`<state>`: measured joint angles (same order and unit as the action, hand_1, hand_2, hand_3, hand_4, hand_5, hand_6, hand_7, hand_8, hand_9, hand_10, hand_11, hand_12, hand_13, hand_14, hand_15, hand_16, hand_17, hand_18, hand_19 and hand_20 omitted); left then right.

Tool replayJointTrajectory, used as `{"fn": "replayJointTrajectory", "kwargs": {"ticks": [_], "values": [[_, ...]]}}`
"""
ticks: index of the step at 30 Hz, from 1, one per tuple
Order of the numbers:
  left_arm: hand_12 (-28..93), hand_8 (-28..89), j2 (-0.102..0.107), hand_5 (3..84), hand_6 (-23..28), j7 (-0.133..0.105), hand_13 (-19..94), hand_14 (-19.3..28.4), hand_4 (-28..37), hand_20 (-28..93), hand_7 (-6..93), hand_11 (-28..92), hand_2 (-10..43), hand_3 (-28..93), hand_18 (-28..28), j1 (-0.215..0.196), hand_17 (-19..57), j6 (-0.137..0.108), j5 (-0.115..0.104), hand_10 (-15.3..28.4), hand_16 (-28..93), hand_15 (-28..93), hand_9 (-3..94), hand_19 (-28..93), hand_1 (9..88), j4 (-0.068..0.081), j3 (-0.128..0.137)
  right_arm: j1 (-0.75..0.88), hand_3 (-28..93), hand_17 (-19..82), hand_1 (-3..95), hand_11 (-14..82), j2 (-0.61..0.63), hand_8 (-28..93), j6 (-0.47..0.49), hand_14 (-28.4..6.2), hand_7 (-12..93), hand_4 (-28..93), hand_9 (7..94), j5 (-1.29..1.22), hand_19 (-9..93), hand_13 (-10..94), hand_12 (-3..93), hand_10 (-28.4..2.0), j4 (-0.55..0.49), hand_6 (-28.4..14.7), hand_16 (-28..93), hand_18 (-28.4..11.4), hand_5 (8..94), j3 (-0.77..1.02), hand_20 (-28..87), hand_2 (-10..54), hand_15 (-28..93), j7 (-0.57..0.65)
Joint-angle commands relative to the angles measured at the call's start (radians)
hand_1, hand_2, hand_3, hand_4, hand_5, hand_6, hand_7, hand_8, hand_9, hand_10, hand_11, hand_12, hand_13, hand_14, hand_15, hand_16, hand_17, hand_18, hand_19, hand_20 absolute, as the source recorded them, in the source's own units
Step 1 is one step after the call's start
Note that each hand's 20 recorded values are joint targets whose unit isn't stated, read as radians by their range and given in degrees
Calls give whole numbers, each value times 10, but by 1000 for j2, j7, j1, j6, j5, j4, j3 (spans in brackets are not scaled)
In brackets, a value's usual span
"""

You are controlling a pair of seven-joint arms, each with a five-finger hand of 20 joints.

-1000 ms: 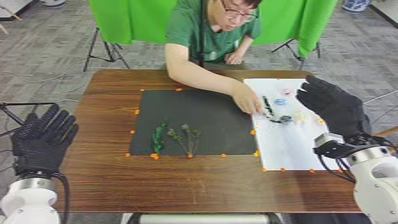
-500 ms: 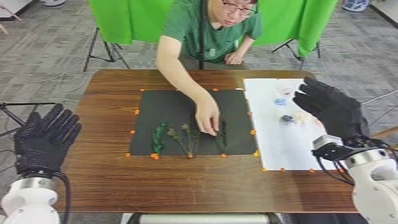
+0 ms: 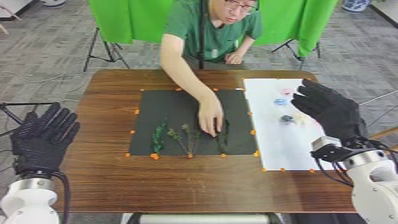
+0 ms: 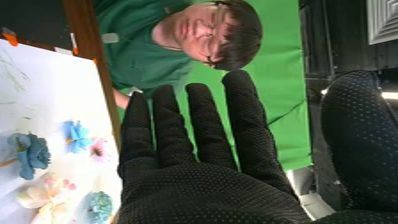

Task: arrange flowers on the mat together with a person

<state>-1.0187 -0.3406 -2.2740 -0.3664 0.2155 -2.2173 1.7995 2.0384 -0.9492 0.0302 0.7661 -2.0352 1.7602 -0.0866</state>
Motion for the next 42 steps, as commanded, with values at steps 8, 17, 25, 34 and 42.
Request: {"fn": "replayJointTrajectory", "kwargs": {"ticks": [8,17,25,34,42], "values": [[76,-92,-4,440,86,-29,251,154,-283,123,124,185,146,757,149,-18,-67,36,-17,147,-69,316,341,381,242,11,-15,7,752,96,193,39,-4,-83,-18,-141,118,-194,380,50,257,285,161,-134,-15,-25,258,-138,405,5,113,46,56,0],[79,-91,-3,438,85,-46,258,150,-283,129,123,184,140,759,151,-16,-67,55,-49,146,-70,313,341,378,244,14,-16,-37,760,103,198,31,41,-79,-111,-138,103,-193,349,219,265,277,163,-129,-21,-29,257,-140,337,-34,114,24,53,15],[81,-92,-3,439,85,-52,265,148,-283,134,125,184,139,758,153,-15,-67,57,-55,147,-69,311,346,378,244,14,-16,-96,765,112,256,21,117,-75,-186,-137,109,-199,314,763,299,263,172,-127,-29,-34,263,-138,290,-83,123,-31,43,150],[83,-92,-5,440,85,-56,268,148,-283,137,126,184,138,759,154,-18,-66,55,-57,147,-68,309,348,376,244,11,-15,-217,797,195,410,90,205,-115,-111,-83,179,-268,342,1302,407,314,154,-134,24,-41,164,-77,319,-236,120,-94,214,422],[89,-91,-4,440,84,-52,271,150,-283,138,127,192,140,758,155,-17,-67,52,-69,148,-64,317,355,375,244,13,-8,-354,799,263,465,135,282,-143,-87,-75,220,-282,433,1533,487,393,151,-107,100,-15,150,-79,420,-439,145,-95,284,541]]}}
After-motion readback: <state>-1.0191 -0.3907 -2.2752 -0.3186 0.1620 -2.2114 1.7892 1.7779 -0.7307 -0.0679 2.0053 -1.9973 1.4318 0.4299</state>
